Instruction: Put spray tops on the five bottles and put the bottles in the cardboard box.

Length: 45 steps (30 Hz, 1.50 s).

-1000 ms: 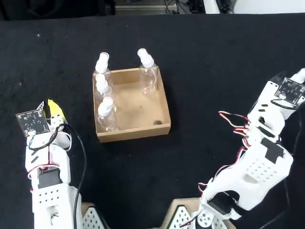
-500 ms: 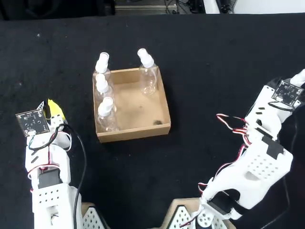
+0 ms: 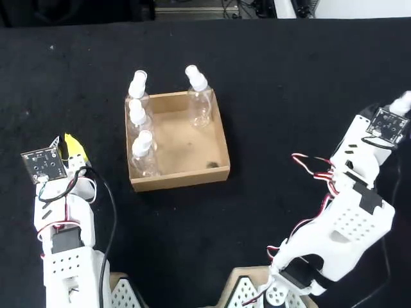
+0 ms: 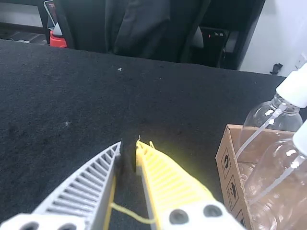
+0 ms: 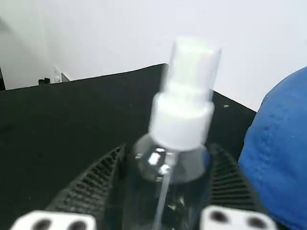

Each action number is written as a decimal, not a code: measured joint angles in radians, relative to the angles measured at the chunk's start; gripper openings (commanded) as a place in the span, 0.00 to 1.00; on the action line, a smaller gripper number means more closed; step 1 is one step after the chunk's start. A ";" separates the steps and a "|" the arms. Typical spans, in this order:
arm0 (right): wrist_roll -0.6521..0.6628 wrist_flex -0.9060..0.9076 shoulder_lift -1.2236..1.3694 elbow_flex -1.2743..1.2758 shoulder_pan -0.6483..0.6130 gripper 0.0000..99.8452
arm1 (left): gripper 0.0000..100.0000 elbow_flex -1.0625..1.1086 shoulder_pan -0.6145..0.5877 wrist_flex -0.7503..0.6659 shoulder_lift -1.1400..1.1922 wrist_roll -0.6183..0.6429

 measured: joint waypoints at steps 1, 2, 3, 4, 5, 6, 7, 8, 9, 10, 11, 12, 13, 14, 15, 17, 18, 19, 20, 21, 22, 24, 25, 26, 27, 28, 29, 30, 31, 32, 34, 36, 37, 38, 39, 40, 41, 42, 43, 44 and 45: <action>-0.002 0.000 0.000 0.000 0.002 0.08 | 0.04 0.000 0.000 0.000 0.000 0.000; -0.002 0.000 0.000 -0.002 0.006 0.07 | 0.04 0.000 0.000 0.000 0.000 0.000; -0.002 0.000 0.000 -0.002 0.011 0.07 | 0.04 0.000 0.000 0.000 0.000 0.000; -0.002 0.000 0.000 -0.002 0.015 0.07 | 0.04 0.000 0.000 0.000 0.000 0.000; -0.002 0.000 0.000 -0.002 0.020 0.07 | 0.04 0.000 0.000 0.000 0.000 0.000; -0.002 0.000 0.000 -0.002 0.025 0.07 | 0.04 0.000 0.000 0.000 0.000 0.000; -0.003 0.000 0.000 -0.002 0.028 0.07 | 0.04 0.000 0.000 0.000 0.000 0.000; -0.003 0.000 0.000 -0.002 0.029 0.07 | 0.04 0.000 0.000 0.000 0.000 0.000; -0.003 0.000 0.000 -0.002 0.029 0.07 | 0.04 0.000 0.000 0.000 0.000 0.000; -0.003 0.000 -0.003 -0.002 0.029 0.07 | 0.04 0.000 0.000 0.000 0.000 0.000; -0.003 0.000 -0.017 0.012 0.029 0.07 | 0.04 0.000 0.000 0.000 0.000 0.000; -0.003 0.005 -0.038 0.034 0.029 0.07 | 0.04 0.000 0.000 0.000 0.000 0.000; -0.003 0.009 -0.072 0.063 0.029 0.07 | 0.04 0.000 0.000 0.000 0.000 0.000; -0.003 0.009 -0.110 0.098 0.029 0.07 | 0.04 0.000 0.000 0.000 0.000 0.000; -0.003 0.009 -0.155 0.133 0.029 0.07 | 0.04 0.000 0.000 0.000 0.000 0.000; -0.003 0.009 -0.252 0.204 0.014 0.07 | 0.04 0.000 0.000 0.000 0.000 0.000; -0.002 0.009 -0.302 0.245 -0.003 0.07 | 0.04 0.000 0.000 0.000 0.000 0.000; -0.002 0.009 -0.353 0.285 -0.025 0.07 | 0.04 0.000 0.000 0.000 0.000 0.000; -0.002 0.009 -0.402 0.322 -0.044 0.07 | 0.04 0.000 0.000 0.000 0.000 0.000; -0.002 0.009 -0.456 0.362 -0.064 0.07 | 0.04 0.000 0.000 0.000 0.000 0.000; -0.002 0.009 -0.506 0.404 -0.083 0.07 | 0.04 0.000 0.000 0.000 0.000 0.000; -0.002 0.009 -0.615 0.482 -0.132 0.07 | 0.04 0.000 0.000 0.000 0.000 0.000; -0.002 0.009 -0.666 0.520 -0.158 0.07 | 0.04 0.000 0.000 0.000 0.000 0.000; -0.002 0.009 -0.724 0.560 -0.186 0.07 | 0.04 0.000 0.000 0.000 0.000 0.000; -0.002 0.009 -0.781 0.600 -0.215 0.07 | 0.04 0.000 0.000 0.000 0.000 0.000; -0.002 0.009 -0.835 0.635 -0.247 0.07 | 0.04 0.000 0.000 0.000 0.000 0.000; -0.002 0.017 -0.891 0.669 -0.278 0.07 | 0.04 0.000 0.000 0.000 0.000 0.000; -0.002 0.038 -0.947 0.695 -0.313 0.07 | 0.04 0.000 0.000 0.000 0.000 0.000; -0.002 0.072 -0.997 0.709 -0.348 0.07 | 0.04 0.000 0.000 0.000 0.000 0.000; -0.002 0.118 -1.053 0.710 -0.382 0.07 | 0.04 0.000 0.000 0.000 0.000 0.000; -0.002 0.247 -1.166 0.710 -0.460 0.07 | 0.04 0.000 0.000 0.000 0.000 0.000; -0.002 0.414 -1.263 0.704 -0.540 0.07 | 0.04 0.000 0.000 0.000 0.000 0.000; -0.002 0.500 -1.307 0.695 -0.578 0.07 | 0.04 0.000 0.000 0.000 0.000 0.000; -0.002 0.589 -1.347 0.681 -0.620 0.07 | 0.04 0.000 0.000 0.000 0.000 0.000; -0.002 0.666 -1.379 0.669 -0.660 0.07 | 0.04 0.000 0.000 0.000 0.000 0.000; -0.002 0.721 -1.399 0.660 -0.701 0.07 | 0.04 0.000 0.000 0.000 0.000 0.000; -0.002 0.746 -1.412 0.657 -0.738 0.07 | 0.04 0.000 0.000 0.000 0.000 0.000; -0.002 0.750 -1.413 0.657 -0.772 0.07 | 0.04 0.000 0.000 0.000 0.000 0.000; -0.002 0.750 -1.413 0.657 -0.798 0.07 | 0.04 0.000 0.000 0.000 0.000 0.000; -0.002 0.750 -1.413 0.657 -0.825 0.07 | 0.04 0.000 0.000 0.000 0.000 0.000; -0.002 0.750 -1.413 0.657 -0.853 0.07 | 0.04 0.000 0.000 0.000 0.000 0.000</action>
